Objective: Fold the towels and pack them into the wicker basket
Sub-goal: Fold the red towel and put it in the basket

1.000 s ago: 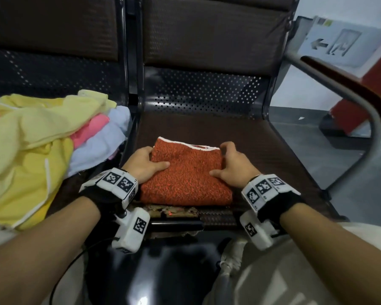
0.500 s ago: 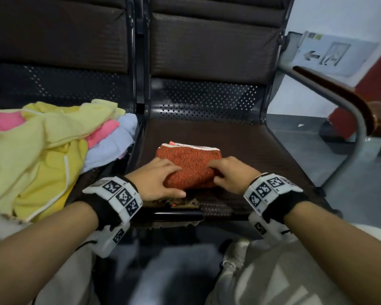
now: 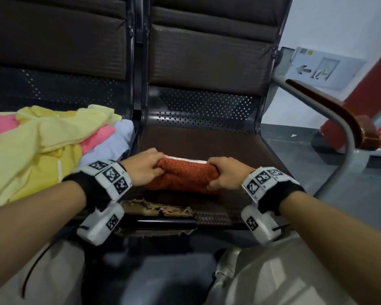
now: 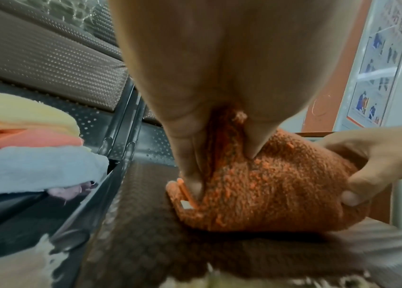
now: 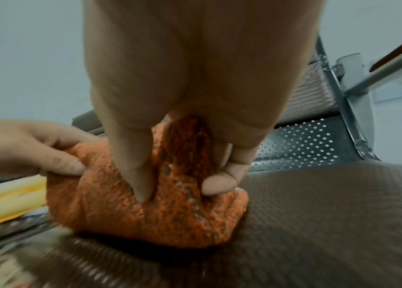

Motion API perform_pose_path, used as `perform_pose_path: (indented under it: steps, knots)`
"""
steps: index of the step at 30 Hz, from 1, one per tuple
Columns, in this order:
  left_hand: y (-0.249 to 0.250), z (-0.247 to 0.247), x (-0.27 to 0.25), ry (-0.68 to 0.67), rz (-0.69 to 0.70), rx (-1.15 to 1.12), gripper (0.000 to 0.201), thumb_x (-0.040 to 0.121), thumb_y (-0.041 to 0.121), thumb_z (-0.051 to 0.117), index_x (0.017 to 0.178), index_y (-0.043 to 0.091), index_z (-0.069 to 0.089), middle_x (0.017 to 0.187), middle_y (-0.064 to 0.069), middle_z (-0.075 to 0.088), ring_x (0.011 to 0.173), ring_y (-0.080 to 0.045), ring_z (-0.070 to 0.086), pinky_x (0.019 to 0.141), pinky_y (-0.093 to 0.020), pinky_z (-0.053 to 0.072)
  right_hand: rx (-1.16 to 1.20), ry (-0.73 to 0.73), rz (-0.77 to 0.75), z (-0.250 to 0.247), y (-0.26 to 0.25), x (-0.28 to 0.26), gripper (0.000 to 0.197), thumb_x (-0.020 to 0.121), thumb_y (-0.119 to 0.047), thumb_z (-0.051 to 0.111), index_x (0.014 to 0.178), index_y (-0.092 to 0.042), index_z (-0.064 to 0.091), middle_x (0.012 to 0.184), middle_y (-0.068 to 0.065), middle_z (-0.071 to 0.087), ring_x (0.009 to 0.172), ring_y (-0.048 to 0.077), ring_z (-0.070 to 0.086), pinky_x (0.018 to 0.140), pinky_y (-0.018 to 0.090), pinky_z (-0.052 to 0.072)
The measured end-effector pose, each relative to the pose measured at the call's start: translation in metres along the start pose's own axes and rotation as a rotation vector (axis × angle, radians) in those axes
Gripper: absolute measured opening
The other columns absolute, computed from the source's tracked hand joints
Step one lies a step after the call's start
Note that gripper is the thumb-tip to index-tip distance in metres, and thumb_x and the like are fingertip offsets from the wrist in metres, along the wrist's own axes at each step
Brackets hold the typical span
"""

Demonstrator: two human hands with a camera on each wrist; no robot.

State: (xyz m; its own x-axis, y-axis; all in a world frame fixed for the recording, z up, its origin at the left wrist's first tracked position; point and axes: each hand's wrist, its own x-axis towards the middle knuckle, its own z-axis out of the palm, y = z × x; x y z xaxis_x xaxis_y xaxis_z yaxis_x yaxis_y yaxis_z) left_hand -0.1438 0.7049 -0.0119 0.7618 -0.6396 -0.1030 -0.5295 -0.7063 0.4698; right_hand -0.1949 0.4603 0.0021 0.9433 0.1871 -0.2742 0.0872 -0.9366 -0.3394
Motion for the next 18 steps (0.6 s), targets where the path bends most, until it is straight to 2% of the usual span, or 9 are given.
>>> perform_pose_path:
  steps: [3, 5, 7, 9, 12, 16, 18]
  knots:
    - [-0.007, -0.007, 0.014, -0.007, -0.060, -0.045, 0.013, 0.093, 0.016, 0.053, 0.106, 0.014, 0.052, 0.102, -0.003, 0.045, 0.098, -0.018, 0.050, 0.082, -0.023, 0.034, 0.257, -0.063, 0.046, -0.012, 0.009, 0.015, 0.026, 0.079, -0.026, 0.076, 0.092, -0.023, 0.054, 0.082, -0.002, 0.062, 0.059, 0.008, 0.062, 0.056, 0.024, 0.051]
    - [-0.011, -0.007, 0.024, 0.036, -0.090, -0.076, 0.018, 0.093, 0.019, 0.053, 0.110, 0.013, 0.054, 0.106, -0.004, 0.051, 0.101, -0.018, 0.052, 0.083, -0.023, 0.036, 0.456, -0.056, 0.085, -0.013, 0.018, 0.024, 0.018, 0.083, -0.021, 0.072, 0.092, -0.021, 0.056, 0.080, 0.000, 0.063, 0.057, 0.008, 0.064, 0.053, 0.023, 0.053]
    - [-0.016, -0.005, 0.035, 0.105, -0.106, -0.097, 0.021, 0.093, 0.021, 0.055, 0.112, 0.012, 0.056, 0.108, -0.005, 0.058, 0.104, -0.019, 0.055, 0.083, -0.023, 0.037, 0.559, -0.037, 0.149, -0.009, 0.026, 0.034, 0.014, 0.088, -0.021, 0.066, 0.095, -0.018, 0.055, 0.082, 0.002, 0.062, 0.063, 0.012, 0.065, 0.053, 0.025, 0.055]
    - [-0.021, 0.001, 0.046, 0.155, -0.128, -0.109, 0.023, 0.092, 0.024, 0.057, 0.112, 0.012, 0.058, 0.110, -0.006, 0.062, 0.105, -0.020, 0.057, 0.085, -0.025, 0.039, 0.544, -0.047, 0.209, -0.003, 0.030, 0.045, 0.015, 0.090, -0.025, 0.063, 0.099, -0.016, 0.054, 0.083, 0.002, 0.062, 0.067, 0.016, 0.065, 0.055, 0.027, 0.057]
    - [-0.031, 0.011, 0.056, 0.146, -0.205, -0.071, 0.027, 0.091, 0.029, 0.058, 0.113, 0.014, 0.061, 0.112, -0.008, 0.062, 0.107, -0.023, 0.057, 0.090, -0.028, 0.040, 0.374, -0.067, 0.295, -0.002, 0.033, 0.062, 0.027, 0.087, -0.037, 0.065, 0.101, -0.016, 0.056, 0.083, 0.002, 0.063, 0.064, 0.018, 0.066, 0.053, 0.027, 0.057]
    - [-0.038, 0.017, 0.062, 0.009, -0.273, 0.022, 0.035, 0.095, 0.039, 0.048, 0.120, 0.016, 0.057, 0.113, -0.011, 0.053, 0.109, -0.026, 0.054, 0.099, -0.038, 0.040, 0.229, -0.155, 0.429, -0.006, 0.042, 0.074, 0.053, 0.076, -0.060, 0.066, 0.080, -0.008, 0.059, 0.064, 0.004, 0.065, 0.048, 0.017, 0.064, 0.044, 0.024, 0.050]
    - [-0.037, 0.016, 0.064, -0.047, -0.286, 0.020, 0.038, 0.096, 0.038, 0.044, 0.123, 0.014, 0.055, 0.116, -0.012, 0.051, 0.110, -0.027, 0.054, 0.100, -0.039, 0.039, 0.195, -0.247, 0.478, -0.005, 0.044, 0.076, 0.062, 0.075, -0.070, 0.058, 0.074, -0.007, 0.059, 0.064, 0.005, 0.066, 0.049, 0.019, 0.063, 0.041, 0.021, 0.047]
